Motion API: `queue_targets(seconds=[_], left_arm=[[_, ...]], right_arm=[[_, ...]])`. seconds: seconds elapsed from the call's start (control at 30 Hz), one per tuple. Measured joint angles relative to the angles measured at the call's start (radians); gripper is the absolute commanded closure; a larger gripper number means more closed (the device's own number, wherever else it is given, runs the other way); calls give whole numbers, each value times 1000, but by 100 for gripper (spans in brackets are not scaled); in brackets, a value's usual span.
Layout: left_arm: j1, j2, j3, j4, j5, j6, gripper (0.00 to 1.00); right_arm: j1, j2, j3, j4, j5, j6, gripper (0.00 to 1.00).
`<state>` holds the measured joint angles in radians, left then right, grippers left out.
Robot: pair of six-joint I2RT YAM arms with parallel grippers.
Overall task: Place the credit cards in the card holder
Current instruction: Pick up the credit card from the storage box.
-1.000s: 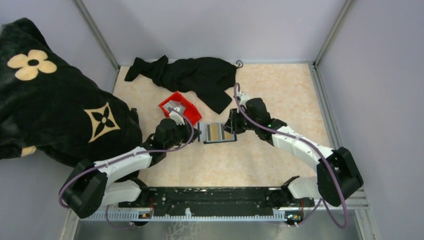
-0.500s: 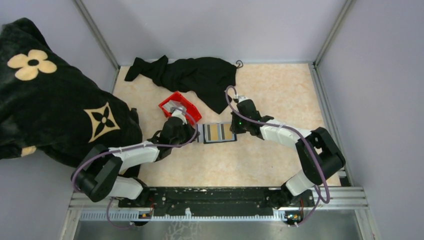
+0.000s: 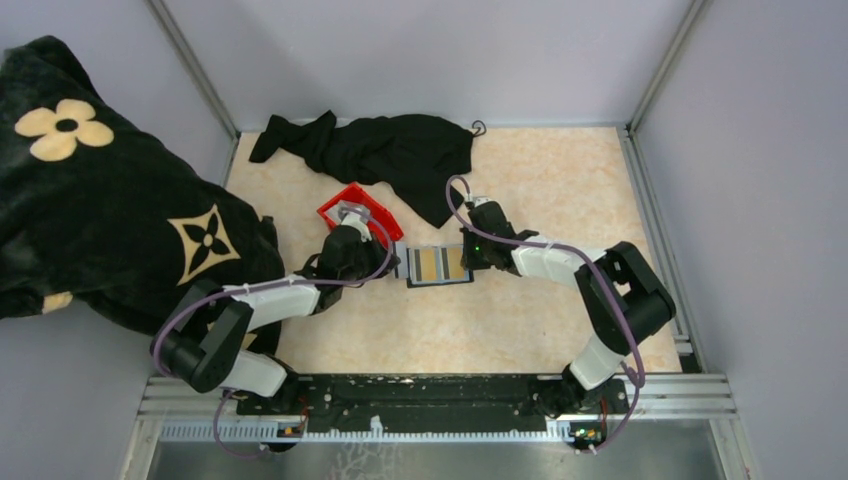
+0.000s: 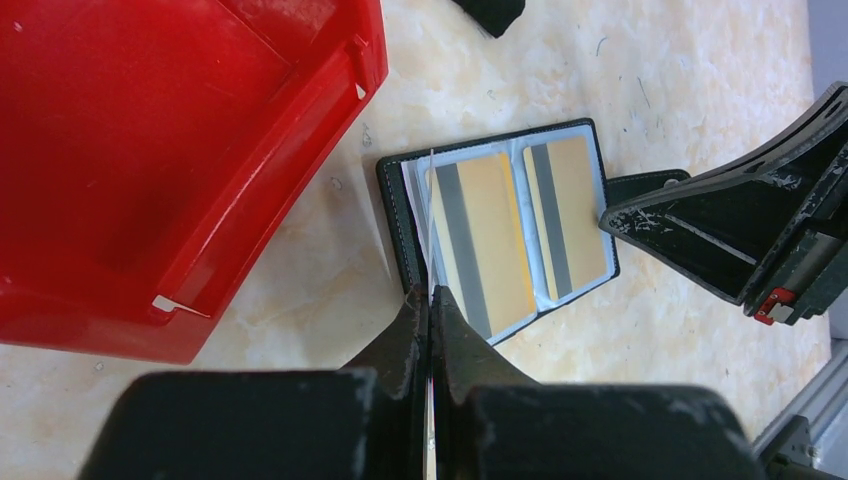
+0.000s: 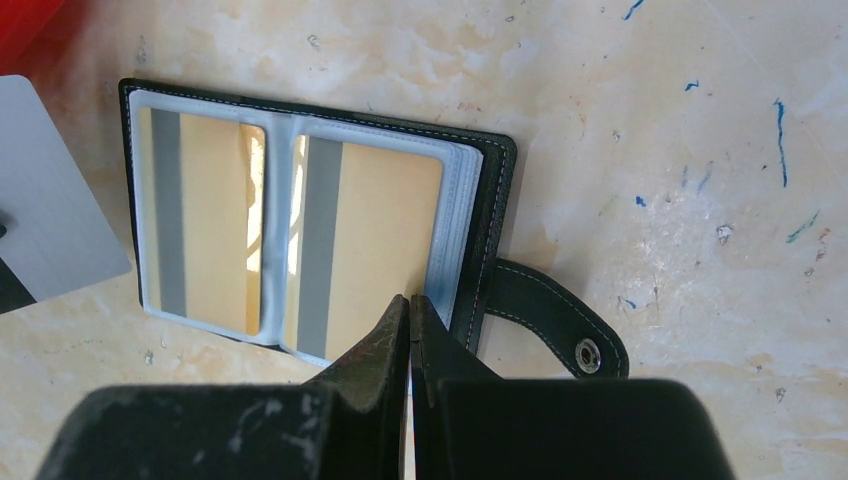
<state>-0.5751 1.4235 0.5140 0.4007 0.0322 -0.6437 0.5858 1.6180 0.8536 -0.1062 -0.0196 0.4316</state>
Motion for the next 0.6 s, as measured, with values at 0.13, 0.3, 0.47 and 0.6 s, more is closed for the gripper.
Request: queue_targets(seconds=[0.13, 0.3, 0.47, 0.6], left_arm=[[11, 13, 0, 5, 32, -16, 100], [24, 23, 0, 27, 63, -34, 100], [34, 35, 0, 47, 82, -49, 100], [35, 43, 0, 50, 92, -57, 100]], right_arm=[[0, 9, 0, 2, 0, 1, 100], [-2, 18, 0, 5, 0, 7, 100], [-2, 19, 0, 5, 0, 7, 100], [-5, 20, 3, 2, -1, 7, 100]])
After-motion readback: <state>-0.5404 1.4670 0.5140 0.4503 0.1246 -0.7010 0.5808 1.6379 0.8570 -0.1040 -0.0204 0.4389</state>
